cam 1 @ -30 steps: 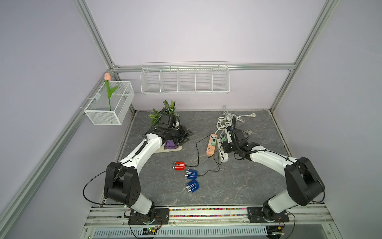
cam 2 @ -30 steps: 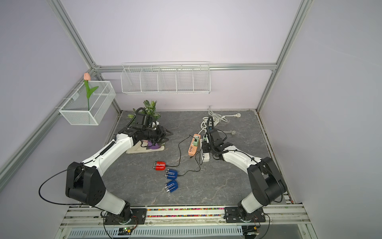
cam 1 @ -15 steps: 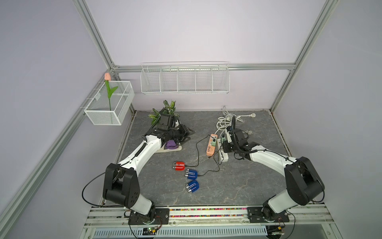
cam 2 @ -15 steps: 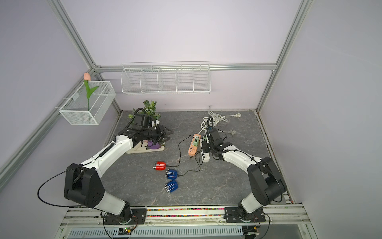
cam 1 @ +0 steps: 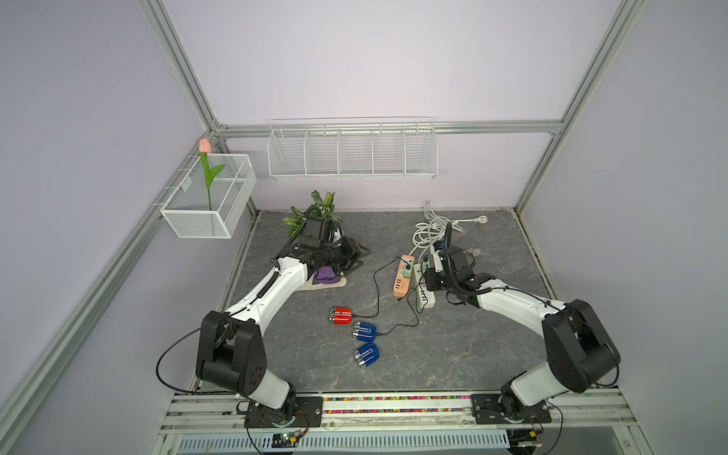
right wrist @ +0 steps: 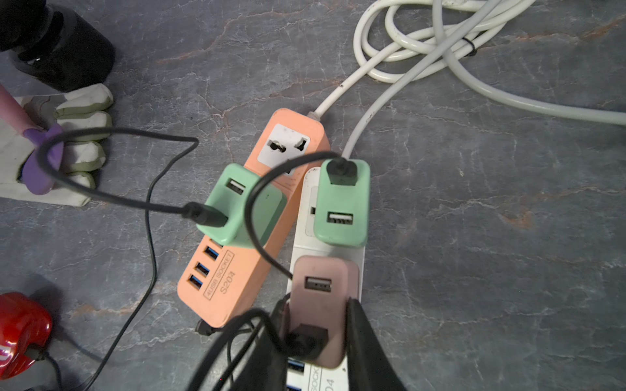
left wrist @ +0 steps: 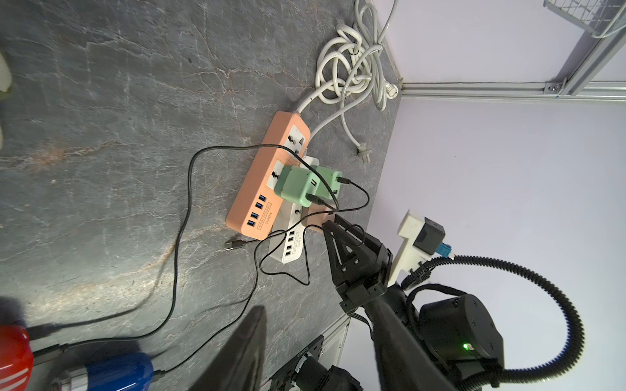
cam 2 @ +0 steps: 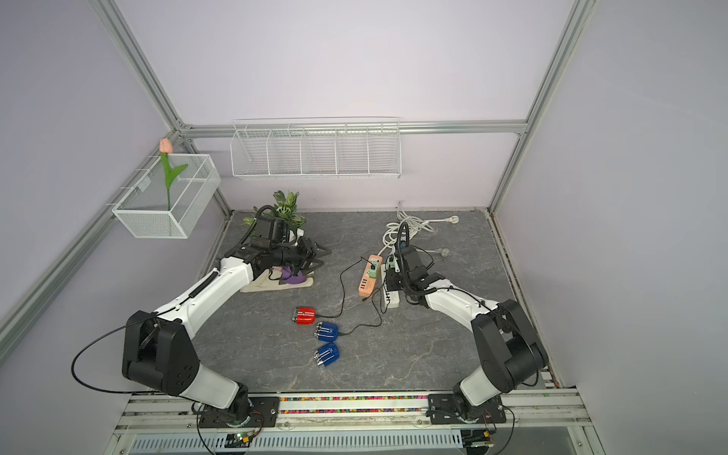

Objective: Charge the electric shaver
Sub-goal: Insert the plug into the socket.

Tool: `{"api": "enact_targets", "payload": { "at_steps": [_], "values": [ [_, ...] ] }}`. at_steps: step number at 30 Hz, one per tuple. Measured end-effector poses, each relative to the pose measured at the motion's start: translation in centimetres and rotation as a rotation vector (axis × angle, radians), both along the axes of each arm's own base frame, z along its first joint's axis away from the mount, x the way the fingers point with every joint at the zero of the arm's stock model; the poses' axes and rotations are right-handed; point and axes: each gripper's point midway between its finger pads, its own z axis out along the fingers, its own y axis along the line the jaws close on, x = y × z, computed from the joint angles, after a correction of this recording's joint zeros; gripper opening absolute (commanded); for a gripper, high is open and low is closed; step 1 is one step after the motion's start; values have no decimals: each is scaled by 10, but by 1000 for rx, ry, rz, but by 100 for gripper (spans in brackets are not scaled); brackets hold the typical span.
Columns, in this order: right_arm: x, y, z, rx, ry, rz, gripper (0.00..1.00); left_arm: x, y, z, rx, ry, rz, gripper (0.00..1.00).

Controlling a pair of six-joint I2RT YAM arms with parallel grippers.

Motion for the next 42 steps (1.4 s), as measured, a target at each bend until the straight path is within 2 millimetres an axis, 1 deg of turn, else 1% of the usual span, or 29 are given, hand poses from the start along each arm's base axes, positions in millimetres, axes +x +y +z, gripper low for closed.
{"api": "enact_targets", "payload": {
  "at_steps": [3,9,17,20,22,26,29,31,33,35,39,42],
  "values": [
    [-2,-1,-2,10,-4,-3,13,0,0,0,0,0,0,52],
    [-5,-5,-4,33,-18,-19,14,0,0,0,0,0,0,52],
    [1,-3,-5,38,2,-24,14,0,0,0,0,1,0,52],
    [4,-3,-3,44,2,-33,16,0,0,0,0,1,0,52],
    [4,-5,-2,43,-3,-41,21,0,0,0,0,1,0,52],
    [1,-11,0,36,-6,-64,35,0,0,0,0,1,0,53],
    [-11,-21,-8,-4,53,-88,45,0,0,0,0,1,0,53],
    [-22,-31,-16,-43,107,-106,49,0,0,0,0,1,0,53],
    [-31,-38,-16,-64,134,-118,52,0,0,0,0,2,1,53],
    [-37,-43,-10,-72,142,-126,54,0,0,0,-1,3,2,53],
    [-42,-46,13,-50,113,-138,54,0,0,0,-1,4,3,53],
    [-48,-51,30,-43,87,-145,51,0,0,0,0,5,3,53]
  ]
}}
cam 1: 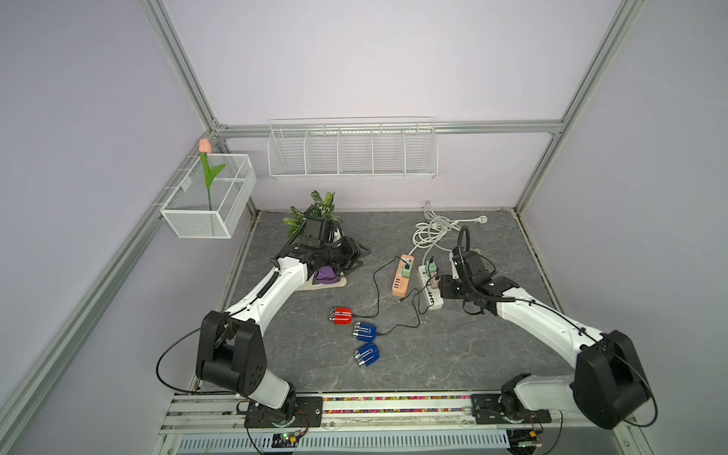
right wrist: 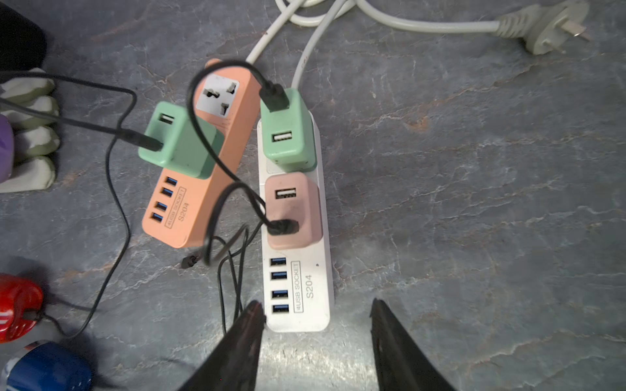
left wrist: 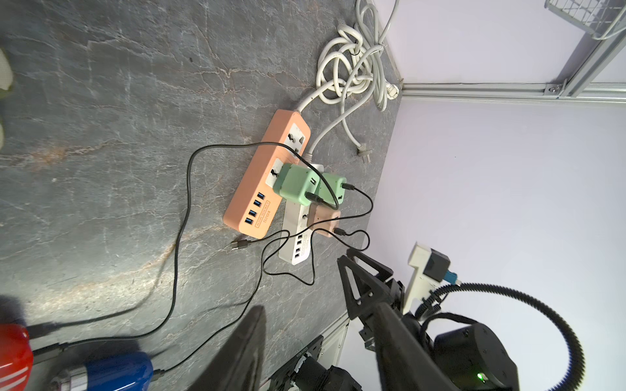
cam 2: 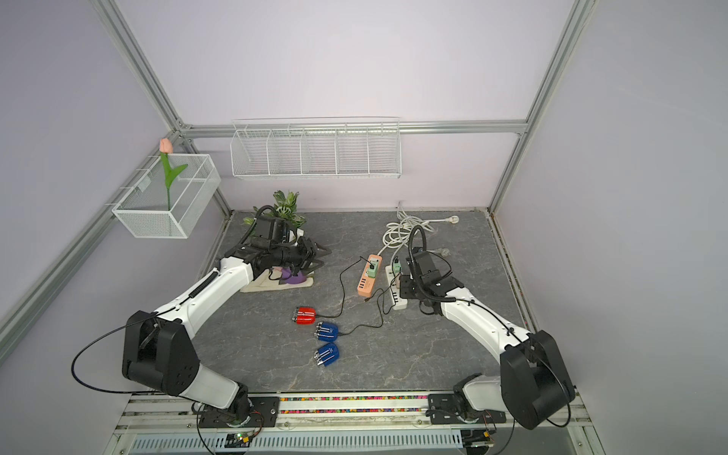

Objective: Charge the electric shaver
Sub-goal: Insert the plug into the socket.

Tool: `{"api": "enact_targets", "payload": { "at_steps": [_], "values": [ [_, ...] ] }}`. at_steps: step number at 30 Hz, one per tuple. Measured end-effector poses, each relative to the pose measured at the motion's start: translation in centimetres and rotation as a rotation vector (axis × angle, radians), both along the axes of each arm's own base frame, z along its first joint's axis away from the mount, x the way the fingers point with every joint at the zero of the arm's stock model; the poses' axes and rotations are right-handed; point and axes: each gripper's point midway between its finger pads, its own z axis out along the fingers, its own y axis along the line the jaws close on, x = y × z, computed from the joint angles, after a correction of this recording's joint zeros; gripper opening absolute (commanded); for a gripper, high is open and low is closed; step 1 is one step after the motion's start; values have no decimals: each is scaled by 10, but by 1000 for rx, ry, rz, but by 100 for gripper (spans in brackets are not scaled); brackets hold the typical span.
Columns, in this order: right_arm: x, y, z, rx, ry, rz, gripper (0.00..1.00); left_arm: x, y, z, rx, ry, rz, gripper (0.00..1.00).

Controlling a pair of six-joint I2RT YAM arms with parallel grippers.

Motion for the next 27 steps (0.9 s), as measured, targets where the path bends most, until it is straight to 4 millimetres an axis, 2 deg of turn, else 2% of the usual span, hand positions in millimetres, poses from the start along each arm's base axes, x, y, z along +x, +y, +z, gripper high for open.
{"api": "enact_targets", "payload": {
  "at_steps": [2,3,6,9,13,18,22,27],
  "values": [
    [-6,0,11,-18,-6,14,48,0,0,0,1,3,1,53],
    [-9,7,20,-31,-16,43,48,-1,0,-1,2,7,3,53],
    [-17,44,44,-28,-57,179,45,-2,1,-2,-1,25,10,53],
    [-23,76,54,9,-45,277,41,-2,1,-2,-9,46,21,52],
    [-14,91,50,25,35,271,34,-5,1,-6,-18,83,37,52],
    [-11,110,41,108,196,157,42,-11,5,-17,-27,153,81,52],
    [-25,129,15,139,348,41,42,-11,6,-19,-61,192,131,52],
    [-42,146,-8,180,433,-98,35,-12,9,-29,-121,219,210,52]
  ]
}}
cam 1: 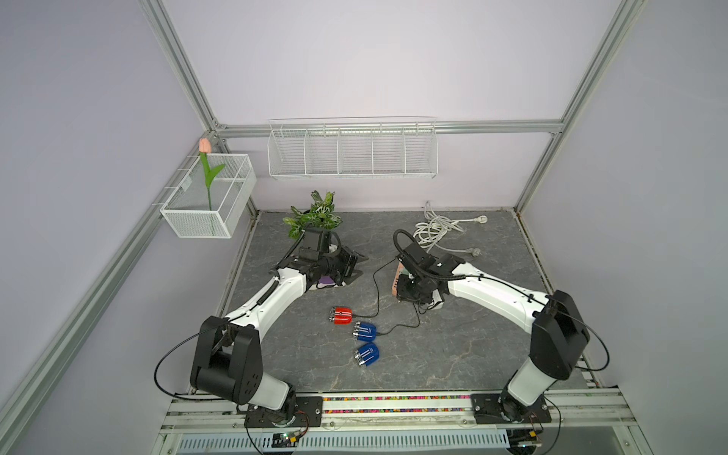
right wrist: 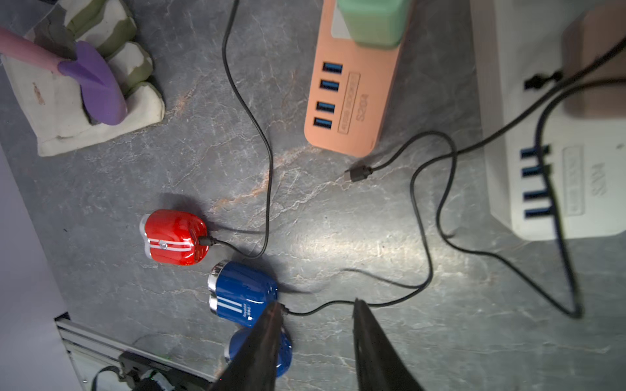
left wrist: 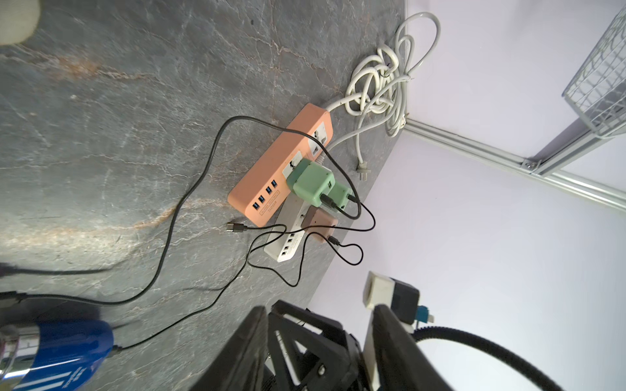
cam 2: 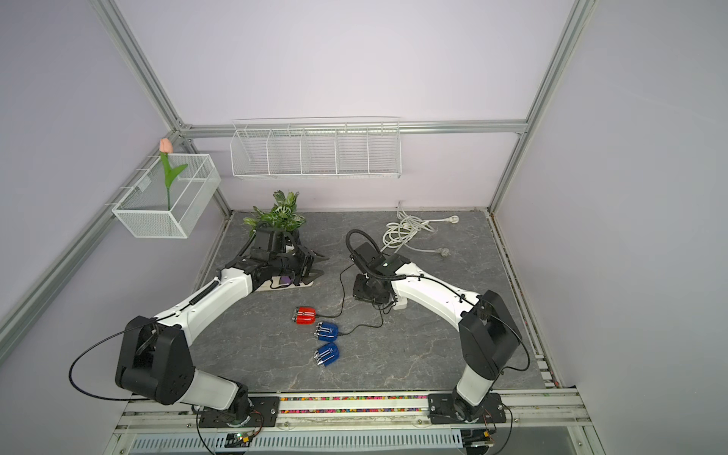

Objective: Charge the electric shaver
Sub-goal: Insert the plug into the socket, then pick up the charging cable from the center of the board.

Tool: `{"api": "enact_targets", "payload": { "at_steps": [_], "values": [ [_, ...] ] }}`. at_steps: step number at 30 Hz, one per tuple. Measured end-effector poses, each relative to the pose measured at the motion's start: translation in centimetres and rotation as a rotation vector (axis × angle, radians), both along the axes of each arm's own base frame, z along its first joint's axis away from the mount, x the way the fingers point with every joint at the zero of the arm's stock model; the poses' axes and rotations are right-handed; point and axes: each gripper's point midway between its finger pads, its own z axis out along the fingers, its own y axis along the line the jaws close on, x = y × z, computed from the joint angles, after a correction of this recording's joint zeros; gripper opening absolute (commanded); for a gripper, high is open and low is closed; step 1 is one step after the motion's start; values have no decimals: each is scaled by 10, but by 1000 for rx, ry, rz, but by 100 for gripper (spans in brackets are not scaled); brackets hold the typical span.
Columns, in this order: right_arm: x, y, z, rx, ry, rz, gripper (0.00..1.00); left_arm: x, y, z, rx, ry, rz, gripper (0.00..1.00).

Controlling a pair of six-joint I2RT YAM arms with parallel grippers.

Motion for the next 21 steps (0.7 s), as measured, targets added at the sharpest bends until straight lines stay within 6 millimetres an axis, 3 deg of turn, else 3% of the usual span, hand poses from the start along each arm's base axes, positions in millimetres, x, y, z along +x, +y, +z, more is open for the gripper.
{"api": "enact_targets", "payload": {
  "at_steps": [5,13,21],
  "values": [
    [18,3,-14,31,-25,-176,29,-3,5,-6,-36,1,57,53],
    [24,-19,-67,0,-33,-384,29,-11,9,7,-88,-39,88,53],
    [48,-27,-70,56,-101,-492,27,-17,10,10,-101,-53,81,53]
  ]
}}
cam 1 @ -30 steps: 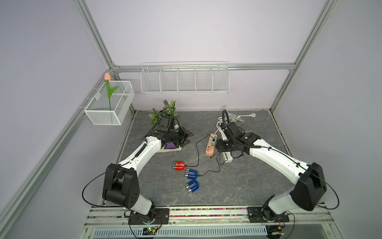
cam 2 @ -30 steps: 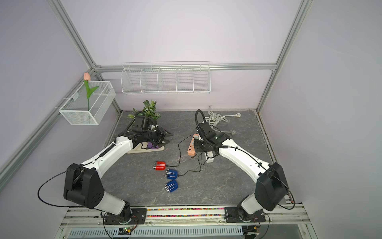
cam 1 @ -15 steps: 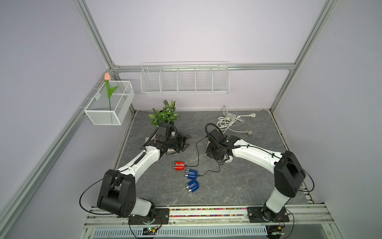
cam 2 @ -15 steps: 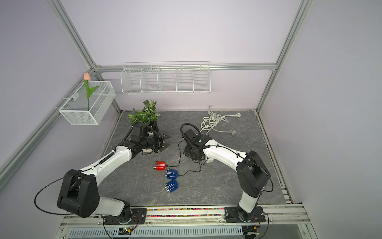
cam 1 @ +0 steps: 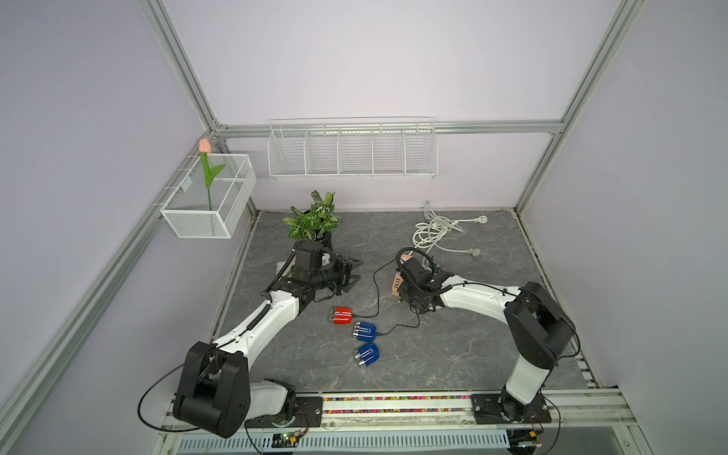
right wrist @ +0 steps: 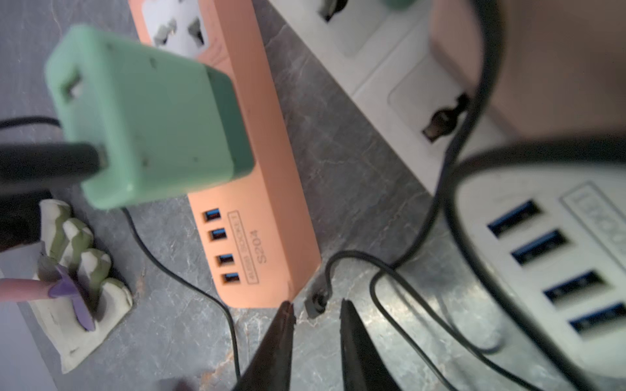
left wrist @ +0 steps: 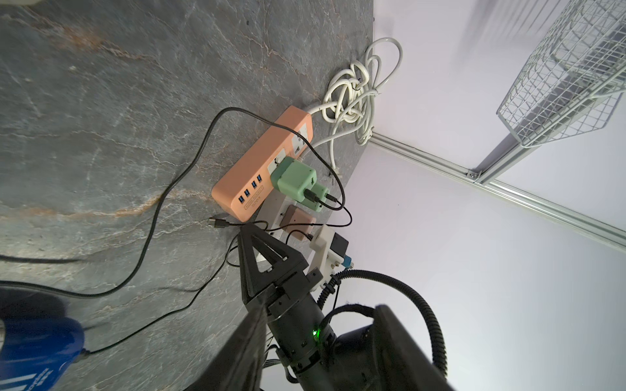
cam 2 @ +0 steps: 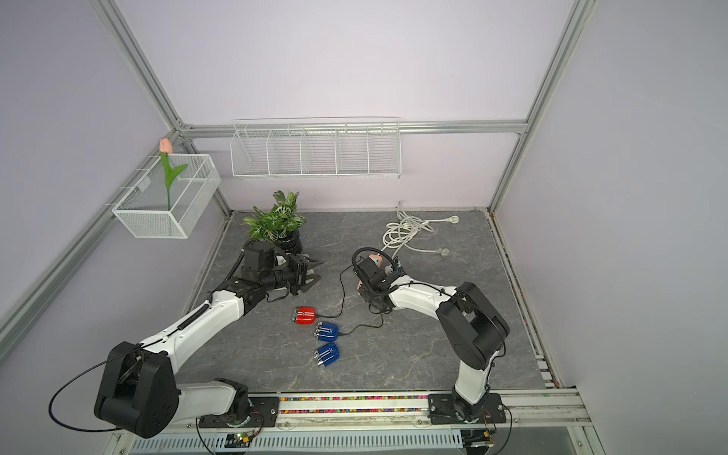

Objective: Charge the electric shaver
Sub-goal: Pick up the charging cable from the center of the board.

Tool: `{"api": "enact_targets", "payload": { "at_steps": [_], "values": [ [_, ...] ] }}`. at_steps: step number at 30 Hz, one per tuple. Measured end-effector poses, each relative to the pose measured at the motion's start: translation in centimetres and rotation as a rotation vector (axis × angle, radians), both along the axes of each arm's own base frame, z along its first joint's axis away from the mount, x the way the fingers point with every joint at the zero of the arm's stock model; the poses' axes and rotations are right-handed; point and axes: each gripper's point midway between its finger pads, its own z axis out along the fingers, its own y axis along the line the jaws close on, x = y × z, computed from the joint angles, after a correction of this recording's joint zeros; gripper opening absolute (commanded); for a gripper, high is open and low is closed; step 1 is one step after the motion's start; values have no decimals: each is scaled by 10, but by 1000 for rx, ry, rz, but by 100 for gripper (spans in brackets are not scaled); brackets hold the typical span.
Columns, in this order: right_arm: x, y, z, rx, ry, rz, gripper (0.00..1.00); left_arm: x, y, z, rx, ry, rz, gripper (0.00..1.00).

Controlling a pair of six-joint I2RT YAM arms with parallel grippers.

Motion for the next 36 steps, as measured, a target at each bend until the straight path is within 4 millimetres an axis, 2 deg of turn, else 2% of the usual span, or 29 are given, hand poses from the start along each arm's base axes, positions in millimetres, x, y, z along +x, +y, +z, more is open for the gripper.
{"api": "enact_targets", "payload": {
  "at_steps": [5,11,18,27,29,32,36],
  "values": [
    [3,-12,-10,2,-14,-45,27,-1,0,1,-6,2,-7,53],
    [16,-13,-7,45,-58,-88,25,-1,-1,2,-13,-3,-14,53],
    [19,-13,-7,60,-63,-112,19,0,-2,3,-15,-6,-17,53],
    [22,-16,-9,52,-82,-130,23,0,-2,4,-18,-11,-18,53],
    [23,-16,-10,46,-83,-132,20,0,-2,4,-18,-12,-18,53],
    [24,-16,-11,37,-83,-134,10,0,-2,4,-18,-12,-18,53],
    [23,-16,-11,27,-82,-133,7,0,-2,5,-18,-14,-17,53]
  ]
}}
